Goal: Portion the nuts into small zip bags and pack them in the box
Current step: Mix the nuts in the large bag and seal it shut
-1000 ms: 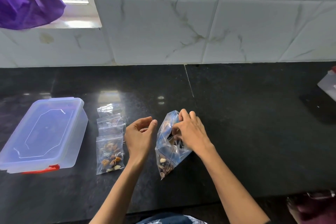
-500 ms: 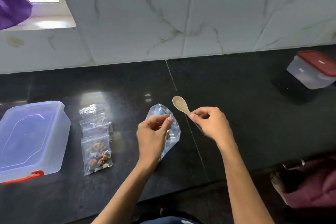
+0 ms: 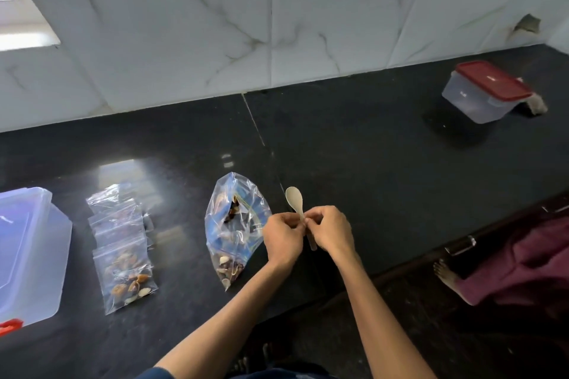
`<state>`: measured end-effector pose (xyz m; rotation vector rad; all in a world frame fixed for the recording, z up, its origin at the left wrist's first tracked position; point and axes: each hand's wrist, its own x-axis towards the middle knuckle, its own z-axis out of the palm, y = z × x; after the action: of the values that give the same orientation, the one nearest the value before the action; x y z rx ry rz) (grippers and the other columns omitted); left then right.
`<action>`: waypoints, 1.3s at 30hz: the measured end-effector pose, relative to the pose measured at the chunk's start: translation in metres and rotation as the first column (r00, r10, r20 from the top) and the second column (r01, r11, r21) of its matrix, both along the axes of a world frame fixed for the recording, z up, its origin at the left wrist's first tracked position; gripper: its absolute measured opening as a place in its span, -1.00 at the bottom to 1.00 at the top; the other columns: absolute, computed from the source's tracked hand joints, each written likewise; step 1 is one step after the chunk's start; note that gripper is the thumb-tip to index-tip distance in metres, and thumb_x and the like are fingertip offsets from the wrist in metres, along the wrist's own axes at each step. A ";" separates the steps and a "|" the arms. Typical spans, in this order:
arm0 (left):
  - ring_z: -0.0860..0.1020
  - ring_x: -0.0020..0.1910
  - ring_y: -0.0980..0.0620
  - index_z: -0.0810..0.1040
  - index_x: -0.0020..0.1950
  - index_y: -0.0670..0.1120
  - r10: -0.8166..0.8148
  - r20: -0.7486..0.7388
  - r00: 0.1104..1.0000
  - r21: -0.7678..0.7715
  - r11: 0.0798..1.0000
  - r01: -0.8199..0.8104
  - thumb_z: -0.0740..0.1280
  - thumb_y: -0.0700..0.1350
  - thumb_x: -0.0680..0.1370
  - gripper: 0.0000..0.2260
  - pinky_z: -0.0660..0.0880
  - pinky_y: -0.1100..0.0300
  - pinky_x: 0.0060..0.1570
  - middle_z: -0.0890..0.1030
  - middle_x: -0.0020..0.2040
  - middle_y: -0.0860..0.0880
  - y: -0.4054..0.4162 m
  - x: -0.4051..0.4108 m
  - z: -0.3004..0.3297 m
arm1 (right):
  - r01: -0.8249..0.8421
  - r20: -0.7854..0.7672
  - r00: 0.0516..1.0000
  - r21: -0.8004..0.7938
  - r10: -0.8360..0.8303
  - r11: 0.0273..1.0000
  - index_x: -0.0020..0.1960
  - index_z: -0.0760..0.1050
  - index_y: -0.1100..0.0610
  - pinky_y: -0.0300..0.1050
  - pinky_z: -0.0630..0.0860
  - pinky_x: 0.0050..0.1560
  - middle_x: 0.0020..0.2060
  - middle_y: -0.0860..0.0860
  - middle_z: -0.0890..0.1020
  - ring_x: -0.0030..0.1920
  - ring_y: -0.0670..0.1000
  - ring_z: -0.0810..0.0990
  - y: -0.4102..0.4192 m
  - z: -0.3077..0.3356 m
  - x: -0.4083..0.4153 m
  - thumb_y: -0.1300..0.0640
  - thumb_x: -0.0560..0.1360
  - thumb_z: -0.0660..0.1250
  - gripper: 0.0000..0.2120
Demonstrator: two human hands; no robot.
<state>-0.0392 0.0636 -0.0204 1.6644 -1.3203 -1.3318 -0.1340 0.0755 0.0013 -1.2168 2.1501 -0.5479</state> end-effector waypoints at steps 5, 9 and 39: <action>0.64 -0.19 0.07 0.70 -0.10 -0.10 -0.011 0.131 0.991 -0.037 0.999 0.016 0.36 -0.23 0.47 -0.87 0.57 0.17 -0.17 0.69 -0.23 -0.01 0.000 -0.005 0.003 | 0.013 -0.082 0.997 -0.009 -0.014 1.000 0.10 0.61 0.00 -0.08 0.58 -0.05 -0.01 -0.06 0.67 -0.01 -0.02 0.63 -0.002 -0.008 0.004 0.12 0.53 0.33 -0.83; 0.63 -0.27 0.02 0.67 -0.21 -0.12 -0.048 0.156 0.987 -0.071 0.996 0.059 0.32 -0.26 0.47 -0.85 0.55 0.12 -0.26 0.66 -0.32 -0.05 0.008 0.000 0.018 | 0.035 -0.071 0.997 -0.049 -0.039 0.998 0.10 0.60 0.04 -0.17 0.51 -0.12 -0.02 -0.06 0.67 -0.02 -0.03 0.63 0.000 -0.006 0.004 0.11 0.52 0.34 -0.83; 0.56 -0.29 0.00 0.64 -0.08 -0.23 0.181 -0.096 0.979 0.343 0.929 -0.138 0.26 0.07 0.58 -0.63 0.51 0.29 -0.43 0.63 -0.16 -0.16 -0.026 0.145 0.062 | -0.066 0.617 0.774 0.298 -0.139 0.952 0.05 0.51 0.19 0.06 0.59 0.00 -0.11 0.12 0.66 -0.06 0.07 0.64 -0.062 0.025 0.063 -0.10 0.64 0.03 -0.58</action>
<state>0.1053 0.0375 0.0415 1.8309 -0.8982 -1.5998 -0.0708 0.0137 0.0260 -0.6789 1.5946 -0.5235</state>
